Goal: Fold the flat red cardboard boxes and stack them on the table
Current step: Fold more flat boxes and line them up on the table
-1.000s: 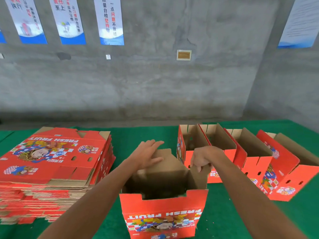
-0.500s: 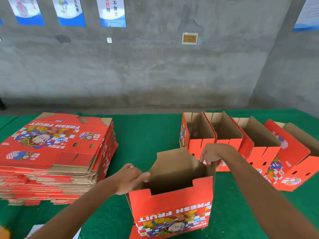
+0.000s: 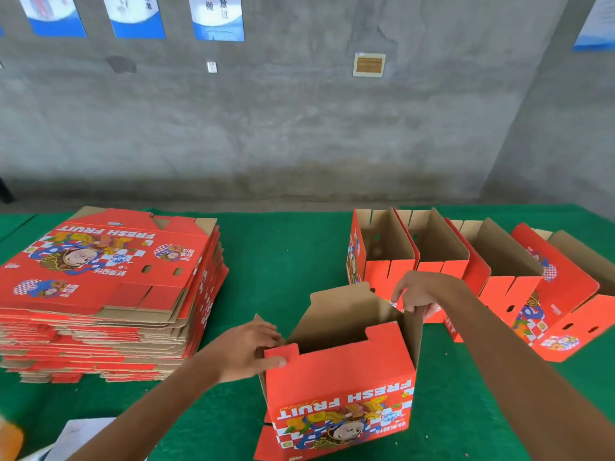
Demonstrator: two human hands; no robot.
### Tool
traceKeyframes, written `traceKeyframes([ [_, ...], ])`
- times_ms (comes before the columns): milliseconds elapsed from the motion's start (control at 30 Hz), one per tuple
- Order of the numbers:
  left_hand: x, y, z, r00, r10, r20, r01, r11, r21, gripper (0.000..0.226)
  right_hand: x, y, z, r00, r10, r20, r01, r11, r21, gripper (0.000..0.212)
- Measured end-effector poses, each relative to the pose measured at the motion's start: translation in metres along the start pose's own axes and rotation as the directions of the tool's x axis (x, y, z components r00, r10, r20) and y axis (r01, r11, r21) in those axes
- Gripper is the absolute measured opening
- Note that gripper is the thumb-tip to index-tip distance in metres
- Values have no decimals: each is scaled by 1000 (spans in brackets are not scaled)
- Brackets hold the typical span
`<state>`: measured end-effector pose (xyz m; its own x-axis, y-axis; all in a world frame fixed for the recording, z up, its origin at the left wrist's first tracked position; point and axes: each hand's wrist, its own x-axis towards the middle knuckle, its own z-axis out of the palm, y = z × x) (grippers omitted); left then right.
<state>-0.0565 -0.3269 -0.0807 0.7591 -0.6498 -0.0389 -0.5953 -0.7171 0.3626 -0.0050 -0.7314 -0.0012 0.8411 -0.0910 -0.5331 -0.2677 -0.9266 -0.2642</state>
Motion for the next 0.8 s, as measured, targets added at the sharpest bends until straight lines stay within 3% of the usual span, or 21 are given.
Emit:
traceKeyframes([
  [100,7,2,-6,994,-101,-47,107,980,169,61,-1,2,-4,994,-104,-34,105,994,26,46],
  [200,18,10,-17,967,-236,-91,253,885,391,76,-5,-2,-1,975,-213,-67,215,977,14,39],
  [333,40,25,-23,970,-167,-176,239,779,579,78,-12,-12,16,947,-301,-116,291,952,-90,39],
  [467,51,33,-8,985,-117,-128,172,734,657,54,-15,-28,32,892,-420,-169,380,897,-225,32],
  [533,47,27,6,995,-69,-77,101,801,591,53,-16,-27,40,869,-443,-220,408,893,-189,38],
  [633,32,15,32,988,55,-147,-12,960,279,64,-18,-21,58,830,-476,-292,490,871,-27,36],
  [800,18,1,55,954,-65,-291,29,991,-128,56,-15,-27,99,735,-512,-445,614,781,114,57],
])
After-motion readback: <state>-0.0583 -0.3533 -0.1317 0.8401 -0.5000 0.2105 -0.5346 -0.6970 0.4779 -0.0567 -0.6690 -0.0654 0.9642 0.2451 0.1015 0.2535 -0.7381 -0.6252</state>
